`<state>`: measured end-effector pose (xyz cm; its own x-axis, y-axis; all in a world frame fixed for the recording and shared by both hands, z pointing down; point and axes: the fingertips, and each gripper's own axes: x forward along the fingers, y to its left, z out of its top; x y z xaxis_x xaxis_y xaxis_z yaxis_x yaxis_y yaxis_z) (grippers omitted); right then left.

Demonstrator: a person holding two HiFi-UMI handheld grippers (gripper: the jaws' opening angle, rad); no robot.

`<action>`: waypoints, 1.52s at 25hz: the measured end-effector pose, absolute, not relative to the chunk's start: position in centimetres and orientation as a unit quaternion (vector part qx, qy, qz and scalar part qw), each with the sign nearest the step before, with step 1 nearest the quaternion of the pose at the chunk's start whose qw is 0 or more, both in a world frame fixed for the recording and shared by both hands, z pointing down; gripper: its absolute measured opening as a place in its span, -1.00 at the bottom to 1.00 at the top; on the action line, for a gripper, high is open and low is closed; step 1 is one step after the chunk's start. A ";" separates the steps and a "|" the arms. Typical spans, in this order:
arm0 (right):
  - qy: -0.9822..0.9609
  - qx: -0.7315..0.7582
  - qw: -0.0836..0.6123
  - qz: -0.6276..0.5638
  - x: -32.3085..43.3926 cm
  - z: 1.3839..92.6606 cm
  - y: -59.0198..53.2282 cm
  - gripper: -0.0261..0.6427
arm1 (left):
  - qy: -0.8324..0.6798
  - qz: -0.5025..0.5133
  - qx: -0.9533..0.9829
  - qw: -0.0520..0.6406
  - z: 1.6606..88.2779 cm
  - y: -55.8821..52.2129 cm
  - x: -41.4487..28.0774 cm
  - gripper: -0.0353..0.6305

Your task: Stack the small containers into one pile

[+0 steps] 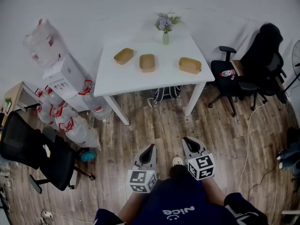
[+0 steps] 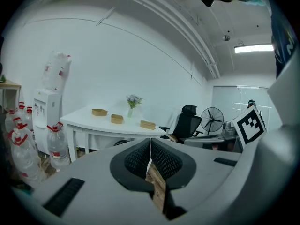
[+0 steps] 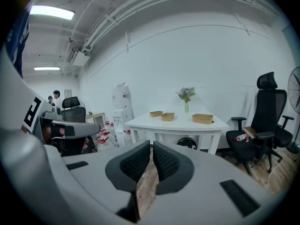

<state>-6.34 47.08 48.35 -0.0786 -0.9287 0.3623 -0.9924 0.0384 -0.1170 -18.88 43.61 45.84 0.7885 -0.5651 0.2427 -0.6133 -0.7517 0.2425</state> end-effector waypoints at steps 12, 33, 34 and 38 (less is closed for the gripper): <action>-0.733 0.661 0.057 0.151 6.1 47.4 41.8 -0.77 | -0.338 0.102 0.926 0.137 47.0 39.6 -7.7 -0.83; -0.725 0.660 0.061 0.188 13.4 50.6 36.4 -0.77 | -0.368 0.107 0.906 0.179 49.8 32.7 -2.1 -0.83; -0.721 0.663 0.061 0.191 13.5 50.9 36.1 -0.77 | -0.365 0.108 0.907 0.181 50.0 32.1 -1.9 -0.83; -0.710 0.673 0.065 0.197 14.3 51.4 33.4 -0.77 | -0.346 0.112 0.915 0.177 50.0 28.4 -0.9 -0.83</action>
<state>14.26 33.39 51.37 -0.0843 -0.9300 0.3578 -0.9814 0.0153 -0.1914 -0.91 28.40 50.00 0.7356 -0.5935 0.3266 -0.6724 -0.6982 0.2458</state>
